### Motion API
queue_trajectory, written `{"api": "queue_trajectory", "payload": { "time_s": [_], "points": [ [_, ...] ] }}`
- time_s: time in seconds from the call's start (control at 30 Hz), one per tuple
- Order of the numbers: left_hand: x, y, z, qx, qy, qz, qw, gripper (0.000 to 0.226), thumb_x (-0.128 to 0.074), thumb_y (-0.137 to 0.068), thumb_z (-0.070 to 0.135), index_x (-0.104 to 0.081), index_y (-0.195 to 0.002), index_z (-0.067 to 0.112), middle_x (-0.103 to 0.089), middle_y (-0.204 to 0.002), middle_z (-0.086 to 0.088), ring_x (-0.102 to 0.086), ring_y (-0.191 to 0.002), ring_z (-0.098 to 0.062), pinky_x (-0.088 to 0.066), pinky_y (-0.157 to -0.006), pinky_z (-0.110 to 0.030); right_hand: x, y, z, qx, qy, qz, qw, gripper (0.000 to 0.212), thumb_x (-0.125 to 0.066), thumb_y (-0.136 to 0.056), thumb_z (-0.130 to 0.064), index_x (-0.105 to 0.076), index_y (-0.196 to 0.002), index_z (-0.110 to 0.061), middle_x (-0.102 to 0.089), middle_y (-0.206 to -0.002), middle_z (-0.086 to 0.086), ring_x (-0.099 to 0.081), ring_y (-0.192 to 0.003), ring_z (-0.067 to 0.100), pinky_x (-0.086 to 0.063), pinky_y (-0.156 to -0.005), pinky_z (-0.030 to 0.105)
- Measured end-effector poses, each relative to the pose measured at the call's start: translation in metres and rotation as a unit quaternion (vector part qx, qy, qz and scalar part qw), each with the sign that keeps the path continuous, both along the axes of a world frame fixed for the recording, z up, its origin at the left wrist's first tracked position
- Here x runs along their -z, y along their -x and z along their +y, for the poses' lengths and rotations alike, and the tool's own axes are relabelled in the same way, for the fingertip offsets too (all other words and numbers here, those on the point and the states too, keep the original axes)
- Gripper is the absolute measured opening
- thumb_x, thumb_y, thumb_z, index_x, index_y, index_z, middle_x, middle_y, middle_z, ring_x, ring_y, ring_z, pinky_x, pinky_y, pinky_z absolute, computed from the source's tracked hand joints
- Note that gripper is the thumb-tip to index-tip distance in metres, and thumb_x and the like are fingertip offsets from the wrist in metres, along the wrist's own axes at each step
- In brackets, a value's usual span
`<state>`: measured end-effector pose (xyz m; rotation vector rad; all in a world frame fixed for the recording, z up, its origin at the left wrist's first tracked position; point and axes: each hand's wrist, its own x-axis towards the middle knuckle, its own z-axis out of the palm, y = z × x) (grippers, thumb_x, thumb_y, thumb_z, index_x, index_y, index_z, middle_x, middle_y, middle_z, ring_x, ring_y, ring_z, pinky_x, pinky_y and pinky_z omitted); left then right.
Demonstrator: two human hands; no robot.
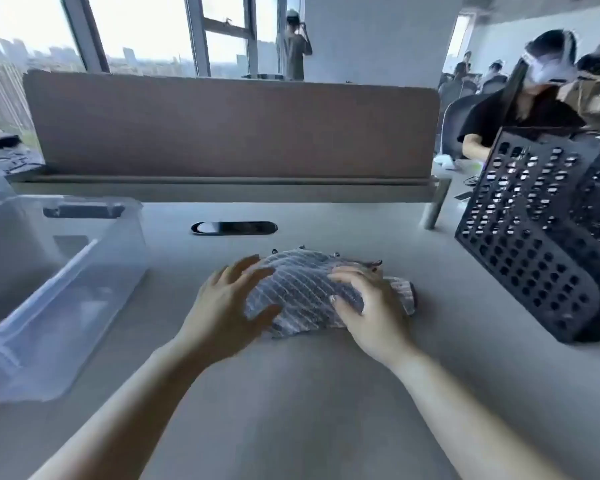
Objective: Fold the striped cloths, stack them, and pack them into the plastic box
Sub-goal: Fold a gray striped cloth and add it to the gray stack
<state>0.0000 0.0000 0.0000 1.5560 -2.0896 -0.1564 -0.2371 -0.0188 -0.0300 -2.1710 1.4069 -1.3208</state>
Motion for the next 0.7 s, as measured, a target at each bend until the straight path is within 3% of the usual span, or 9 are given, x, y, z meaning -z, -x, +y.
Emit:
{"api": "queue_trajectory", "payload": {
  "time_s": [0.07, 0.17, 0.27, 0.33, 0.43, 0.53, 0.6, 0.7],
  "points": [
    [0.027, 0.002, 0.005, -0.007, 0.029, -0.029, 0.999, 0.072, -0.037, -0.073, 0.071, -0.049, -0.135, 0.037, -0.034, -0.151, 0.004, -0.031, -0.138, -0.026, -0.030, -0.111, -0.046, 0.025, 0.000, 0.001, 0.046, 0.074, 0.068, 0.994, 0.031, -0.064, -0.077, -0.027, -0.068, -0.107, -0.019, -0.064, -0.120, -0.004, -0.057, -0.115, 0.019, -0.036, -0.103, 0.033],
    [0.054, 0.004, 0.002, -0.012, 0.062, -0.067, 0.996, 0.074, -0.037, -0.073, 0.072, -0.044, -0.138, 0.037, -0.036, -0.151, 0.000, -0.029, -0.139, -0.029, -0.024, -0.113, -0.053, 0.040, 0.001, -0.003, 0.093, 0.104, 0.171, 0.975, 0.046, -0.067, -0.071, -0.031, -0.065, -0.116, -0.022, -0.060, -0.129, -0.003, -0.053, -0.120, 0.022, -0.031, -0.102, 0.034],
    [0.056, 0.001, -0.008, -0.014, 0.073, -0.108, 0.991, 0.075, -0.040, -0.076, 0.070, -0.033, -0.144, 0.039, -0.031, -0.154, 0.002, -0.026, -0.141, -0.028, -0.018, -0.115, -0.051, 0.041, 0.001, -0.008, 0.112, 0.101, 0.223, 0.963, 0.053, -0.068, -0.069, -0.030, -0.062, -0.121, -0.024, -0.057, -0.134, 0.000, -0.050, -0.125, 0.027, -0.037, -0.104, 0.043],
    [0.060, -0.001, -0.015, -0.014, 0.051, -0.123, 0.991, 0.079, -0.028, -0.075, 0.073, -0.019, -0.147, 0.043, -0.020, -0.158, 0.007, -0.017, -0.145, -0.023, -0.013, -0.118, -0.046, 0.041, -0.001, -0.013, 0.117, 0.094, 0.248, 0.957, 0.055, -0.068, -0.070, -0.027, -0.060, -0.125, -0.025, -0.055, -0.138, 0.001, -0.049, -0.127, 0.028, -0.038, -0.103, 0.049],
    [0.064, 0.000, -0.026, -0.009, 0.025, -0.118, 0.993, 0.084, -0.015, -0.069, 0.075, -0.009, -0.148, 0.045, -0.009, -0.160, 0.010, -0.008, -0.147, -0.019, -0.008, -0.119, -0.043, 0.042, -0.004, -0.025, 0.126, 0.070, 0.274, 0.951, 0.056, -0.069, -0.077, -0.021, -0.055, -0.131, -0.026, -0.046, -0.146, -0.001, -0.041, -0.135, 0.026, -0.029, -0.109, 0.047],
    [0.060, 0.004, -0.028, -0.019, 0.051, -0.102, 0.993, 0.080, -0.028, -0.074, 0.071, -0.019, -0.148, 0.041, -0.023, -0.157, 0.006, -0.023, -0.142, -0.024, -0.022, -0.114, -0.041, 0.039, -0.009, -0.029, 0.145, 0.082, 0.262, 0.951, 0.055, -0.070, -0.073, -0.021, -0.057, -0.127, -0.025, -0.049, -0.142, 0.002, -0.043, -0.132, 0.027, -0.025, -0.111, 0.043],
    [0.058, 0.005, -0.027, -0.023, 0.065, -0.095, 0.993, 0.074, -0.047, -0.079, 0.061, -0.027, -0.146, 0.038, -0.030, -0.153, 0.004, -0.030, -0.137, -0.026, -0.028, -0.110, -0.039, 0.038, -0.016, -0.024, 0.130, 0.126, 0.246, 0.952, 0.045, -0.070, -0.067, -0.033, -0.063, -0.111, -0.024, -0.059, -0.124, 0.000, -0.054, -0.116, 0.027, -0.034, -0.099, 0.038],
    [0.059, 0.005, -0.022, -0.027, 0.082, -0.061, 0.994, 0.065, -0.067, -0.077, 0.048, -0.044, -0.136, 0.035, -0.037, -0.146, 0.001, -0.038, -0.130, -0.028, -0.034, -0.104, -0.041, 0.042, -0.031, -0.018, 0.079, 0.123, 0.243, 0.959, 0.037, -0.068, -0.068, -0.048, -0.065, -0.095, -0.022, -0.060, -0.104, -0.002, -0.056, -0.098, 0.025, -0.045, -0.085, 0.037]
  ]
}}
